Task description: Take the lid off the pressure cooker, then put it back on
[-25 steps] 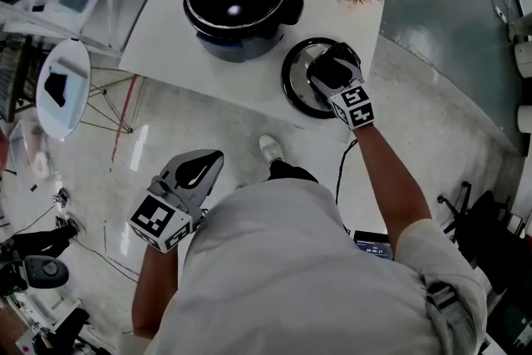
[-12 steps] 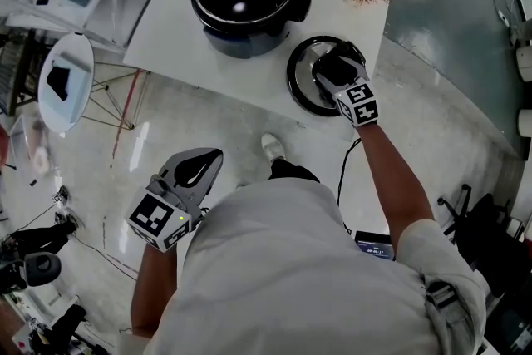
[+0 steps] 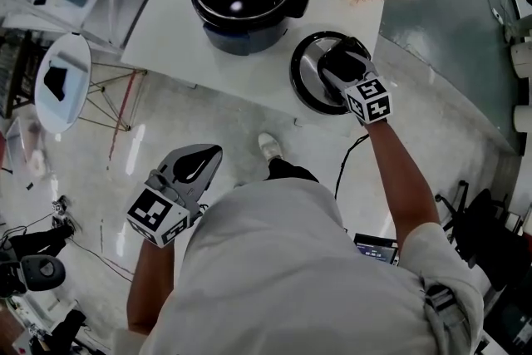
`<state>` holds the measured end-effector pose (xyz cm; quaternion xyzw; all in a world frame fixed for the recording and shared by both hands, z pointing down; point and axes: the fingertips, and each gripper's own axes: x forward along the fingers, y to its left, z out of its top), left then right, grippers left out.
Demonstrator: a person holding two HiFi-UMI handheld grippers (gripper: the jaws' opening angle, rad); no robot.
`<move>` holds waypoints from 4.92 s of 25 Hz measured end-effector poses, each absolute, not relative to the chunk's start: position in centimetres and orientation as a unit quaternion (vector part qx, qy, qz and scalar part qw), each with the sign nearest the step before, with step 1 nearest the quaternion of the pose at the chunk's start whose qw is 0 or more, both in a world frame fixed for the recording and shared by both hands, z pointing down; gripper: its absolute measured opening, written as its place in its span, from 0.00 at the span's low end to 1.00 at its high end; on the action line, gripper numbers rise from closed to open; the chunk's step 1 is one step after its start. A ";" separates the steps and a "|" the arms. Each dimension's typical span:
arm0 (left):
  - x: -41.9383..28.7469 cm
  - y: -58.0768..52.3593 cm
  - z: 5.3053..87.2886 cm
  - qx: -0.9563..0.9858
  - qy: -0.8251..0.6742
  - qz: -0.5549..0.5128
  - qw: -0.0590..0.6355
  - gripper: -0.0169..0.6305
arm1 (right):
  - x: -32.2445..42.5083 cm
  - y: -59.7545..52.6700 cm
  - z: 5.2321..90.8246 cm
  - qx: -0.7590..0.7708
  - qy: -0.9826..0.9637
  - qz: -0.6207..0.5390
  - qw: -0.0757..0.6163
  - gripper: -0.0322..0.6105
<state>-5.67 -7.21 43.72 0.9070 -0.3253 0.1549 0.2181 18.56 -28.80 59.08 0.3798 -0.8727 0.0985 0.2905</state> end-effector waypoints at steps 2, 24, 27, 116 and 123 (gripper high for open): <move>-5.3 -7.2 43.6 0.910 -0.320 0.149 0.216 0.04 | 18.9 -28.4 57.9 0.376 -0.875 0.092 0.291 0.51; -6.4 -4.1 42.9 0.919 -0.313 0.126 0.204 0.04 | 19.3 -26.5 40.6 0.334 -0.896 0.055 0.286 0.50; -6.9 -3.8 42.6 0.917 -0.319 0.121 0.204 0.04 | 18.0 -26.7 38.7 0.318 -0.902 0.048 0.288 0.50; -15.9 -2.3 43.0 0.797 -0.544 0.070 0.253 0.04 | -8.2 -44.7 42.5 0.131 -0.942 -0.005 0.309 0.51; -16.7 -1.3 42.5 0.802 -0.540 0.069 0.246 0.04 | -7.9 -44.9 42.3 0.141 -0.937 -0.012 0.319 0.58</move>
